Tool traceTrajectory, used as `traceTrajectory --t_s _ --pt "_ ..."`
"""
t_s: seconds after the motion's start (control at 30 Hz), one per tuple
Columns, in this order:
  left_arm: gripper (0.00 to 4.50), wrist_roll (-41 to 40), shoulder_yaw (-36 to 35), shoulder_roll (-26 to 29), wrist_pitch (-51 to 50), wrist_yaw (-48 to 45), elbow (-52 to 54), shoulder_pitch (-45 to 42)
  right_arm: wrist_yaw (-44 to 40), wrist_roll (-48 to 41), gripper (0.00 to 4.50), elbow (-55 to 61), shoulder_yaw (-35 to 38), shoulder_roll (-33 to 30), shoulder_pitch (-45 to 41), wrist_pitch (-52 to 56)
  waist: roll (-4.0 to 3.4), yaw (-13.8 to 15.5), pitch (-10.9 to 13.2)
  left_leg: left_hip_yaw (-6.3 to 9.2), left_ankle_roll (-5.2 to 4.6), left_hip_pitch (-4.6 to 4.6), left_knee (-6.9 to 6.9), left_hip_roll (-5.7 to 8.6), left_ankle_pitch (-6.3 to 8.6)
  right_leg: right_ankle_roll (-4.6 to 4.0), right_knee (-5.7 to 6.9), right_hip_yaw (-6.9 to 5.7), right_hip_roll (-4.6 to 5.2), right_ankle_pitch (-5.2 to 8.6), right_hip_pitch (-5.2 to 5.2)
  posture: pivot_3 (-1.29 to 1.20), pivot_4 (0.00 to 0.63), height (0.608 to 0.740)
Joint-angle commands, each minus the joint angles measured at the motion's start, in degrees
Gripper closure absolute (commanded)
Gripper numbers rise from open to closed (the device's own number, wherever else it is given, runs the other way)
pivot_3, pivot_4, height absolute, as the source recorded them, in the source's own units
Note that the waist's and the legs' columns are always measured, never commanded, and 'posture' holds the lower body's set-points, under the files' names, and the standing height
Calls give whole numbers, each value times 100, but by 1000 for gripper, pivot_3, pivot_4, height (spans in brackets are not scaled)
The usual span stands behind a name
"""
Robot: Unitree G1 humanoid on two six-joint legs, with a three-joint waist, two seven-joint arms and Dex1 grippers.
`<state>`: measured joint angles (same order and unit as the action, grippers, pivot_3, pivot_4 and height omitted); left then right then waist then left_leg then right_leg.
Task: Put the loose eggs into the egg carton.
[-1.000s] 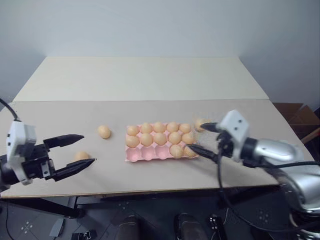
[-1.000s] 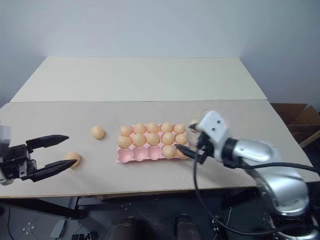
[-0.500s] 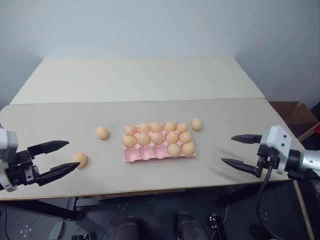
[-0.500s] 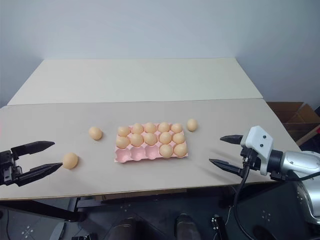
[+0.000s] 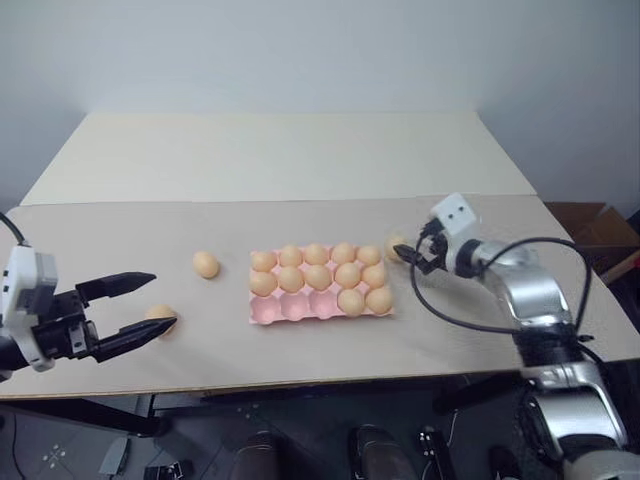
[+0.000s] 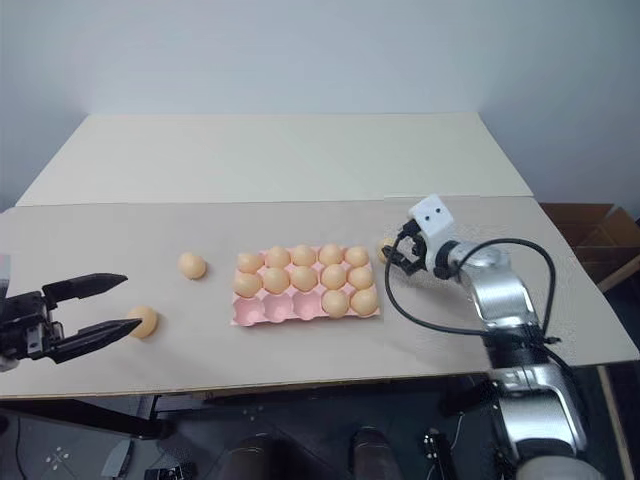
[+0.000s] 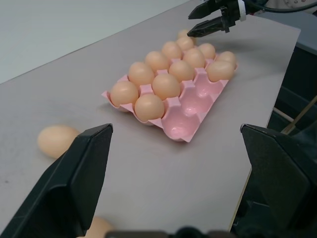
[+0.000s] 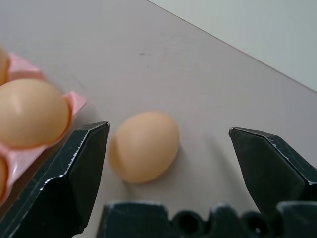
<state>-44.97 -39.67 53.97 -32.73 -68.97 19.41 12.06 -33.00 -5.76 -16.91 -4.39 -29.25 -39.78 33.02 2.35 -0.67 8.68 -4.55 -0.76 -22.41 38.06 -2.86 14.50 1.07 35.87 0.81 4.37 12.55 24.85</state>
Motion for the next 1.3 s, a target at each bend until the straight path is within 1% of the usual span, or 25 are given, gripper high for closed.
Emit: traceTrajectory --t_s 0.03,0.13,0.17,0.2,0.3,0.37,0.4,0.53,0.6,0.67,0.73,0.8,0.87,0.93,1.07,1.17,1.3 --pt "0 -75 -210 22 29 -10 174 58 14 98 13 -248 -49 68 -194 87 0 -7 0 -1 0 -3 -3 0 0 0 -2 0 0 0 3 0 150 740" --pt "0 -71 -264 -2 40 13 225 136 -1 136 13 -488 -118 176 -283 107 0 -28 0 -3 0 -3 -8 0 0 0 -2 2 0 -1 7 0 150 740" --pt "0 -74 -271 -6 45 22 235 151 7 140 398 -557 -108 209 -310 104 0 -34 0 -3 0 -3 -8 -1 0 0 0 2 0 -1 8 0 150 740" --pt "0 -78 -279 -12 48 37 249 164 58 175 631 -606 -96 239 -329 7 0 -38 0 -3 0 -2 -8 -1 0 0 2 2 0 -1 8 0 150 740" --pt "0 -70 -298 -28 78 73 295 182 136 107 1628 -467 50 328 -356 -113 -1 -49 0 -3 5 5 -8 -3 -3 0 10 3 -3 -2 8 0 150 740" --pt "0 -82 -316 -34 76 90 322 181 199 54 2389 -133 160 321 -274 -109 -1 -53 1 -3 8 8 -8 -4 -6 0 14 3 -4 -1 8 0 150 740" --pt "0 -88 -329 -36 76 90 334 188 158 20 2622 185 195 261 -162 -104 -1 -53 1 -3 10 8 -8 -4 -7 0 16 3 -5 -1 9 0 150 740" --pt "0 -87 -361 -47 74 77 368 233 -95 -213 2622 1841 278 8 389 271 -2 -31 0 -1 10 5 -10 -5 -6 1 16 2 -4 0 10 0 150 740" --pt "0 -91 -376 -44 76 54 364 251 -238 -516 2622 2852 247 -53 656 727 -1 -23 0 0 10 2 -12 -4 -6 1 13 1 -3 0 12 0 150 740" --pt "0 -92 -355 -31 77 31 344 246 -333 -763 2622 3785 29 -44 914 1116 -1 -19 0 0 10 3 -13 -5 -6 1 13 1 -3 0 12 0 150 740" --pt "0 -87 -314 -15 75 13 318 228 -297 -897 2622 4391 -281 78 1085 1402 -1 -39 0 0 10 7 -13 -7 -6 1 15 1 -5 0 11 0 150 740" --pt "0 -76 -267 4 76 -6 284 198 -221 -919 2622 4734 -663 246 1193 1553 1 -58 -2 -1 10 15 -13 -10 -6 -2 18 1 -6 2 9 0 150 740" --pt "0 -60 -212 21 77 -8 248 142 -76 -853 2622 4808 -1000 432 1240 1698 1 -54 -2 -1 17 19 -13 -10 -12 -4 20 1 -7 2 8 0 150 740" --pt "0 -40 -164 46 78 -6 217 72 -21 -611 2622 4761 -1456 405 1272 1668 1 -45 -2 -1 23 20 -13 -7 -22 -9 22 1 -5 1 8 0 150 740" --pt "0 -38 -169 55 59 -7 233 42 45 -492 2622 4695 -1778 415 1272 1731 7 -7 -5 -2 25 16 -12 -4 -26 -24 19 1 -2 5 8 0 150 740" --pt "0 -57 -229 49 33 -7 298 93 81 -512 1841 4731 -1672 422 1155 1865 8 -11 -5 -3 25 14 -12 -4 -26 -18 18 1 -2 2 9 0 150 740" --pt "0 -70 -300 49 14 6 343 134 -58 -940 423 5229 -1062 309 1070 2164 7 -12 -5 -1 25 10 -12 -7 -26 -12 19 -1 -5 -2 14 0 150 740"
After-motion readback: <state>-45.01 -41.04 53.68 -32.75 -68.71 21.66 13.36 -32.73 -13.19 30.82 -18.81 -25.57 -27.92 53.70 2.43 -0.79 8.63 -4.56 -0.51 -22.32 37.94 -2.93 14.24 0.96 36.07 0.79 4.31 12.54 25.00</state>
